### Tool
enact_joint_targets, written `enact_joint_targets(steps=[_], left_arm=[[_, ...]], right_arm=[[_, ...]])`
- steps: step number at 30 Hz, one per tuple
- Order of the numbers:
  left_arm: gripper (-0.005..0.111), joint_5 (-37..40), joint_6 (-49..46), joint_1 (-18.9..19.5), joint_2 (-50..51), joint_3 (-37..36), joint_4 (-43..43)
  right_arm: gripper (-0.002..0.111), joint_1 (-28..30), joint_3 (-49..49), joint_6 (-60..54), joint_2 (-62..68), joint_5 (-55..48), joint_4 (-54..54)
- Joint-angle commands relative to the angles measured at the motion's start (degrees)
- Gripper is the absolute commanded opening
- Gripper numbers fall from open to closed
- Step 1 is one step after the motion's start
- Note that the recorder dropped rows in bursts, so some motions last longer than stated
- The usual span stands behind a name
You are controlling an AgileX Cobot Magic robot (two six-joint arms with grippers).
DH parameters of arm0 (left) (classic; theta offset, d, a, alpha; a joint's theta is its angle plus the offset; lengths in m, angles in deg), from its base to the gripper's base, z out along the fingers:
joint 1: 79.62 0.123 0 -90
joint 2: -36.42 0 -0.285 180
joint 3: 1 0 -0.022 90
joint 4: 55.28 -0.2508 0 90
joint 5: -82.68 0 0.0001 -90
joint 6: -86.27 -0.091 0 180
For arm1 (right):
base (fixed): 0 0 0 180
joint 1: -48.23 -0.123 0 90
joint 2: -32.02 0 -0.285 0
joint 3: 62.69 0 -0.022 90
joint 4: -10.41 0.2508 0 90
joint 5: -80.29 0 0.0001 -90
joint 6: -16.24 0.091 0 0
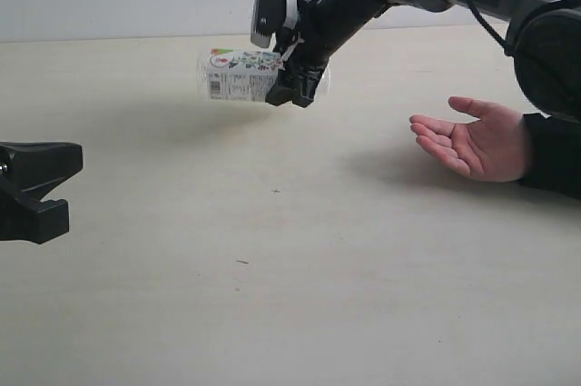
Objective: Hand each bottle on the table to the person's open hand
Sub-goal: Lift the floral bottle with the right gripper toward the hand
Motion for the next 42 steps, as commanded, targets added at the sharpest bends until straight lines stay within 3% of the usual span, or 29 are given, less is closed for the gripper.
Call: enact_joint_targets(steps=[1, 17, 26, 35, 42], left_arm=[[0.0, -0.5, -0.2, 0.1, -0.2, -0.2, 0.2], [0.0, -0.5, -0.2, 0.1, -0.2, -0.2, 0.2], [0.0, -0.5, -0.2, 0.1, -0.2, -0.2, 0.2], [0.0, -0.5, -0.2, 0.1, -0.2, -0.2, 0.2], [0.0, -0.5, -0.2, 0.1, -0.2, -0.2, 0.2]], right_arm=[[0.0, 0.3, -0.4, 7.4, -3.8, -0.4, -3.1], [0.0, 1.9, 2.1, 37.7, -14.6, -5.3, -19.0], [0.0, 6.3, 16.1, 51.3, -28.1, -4.8, -21.8], [0.0, 6.3, 37.2, 68.1, -44.3, 7.2, -26.9], [0.0, 6.3, 44.7, 74.6, -52.1, 10.4, -28.3]])
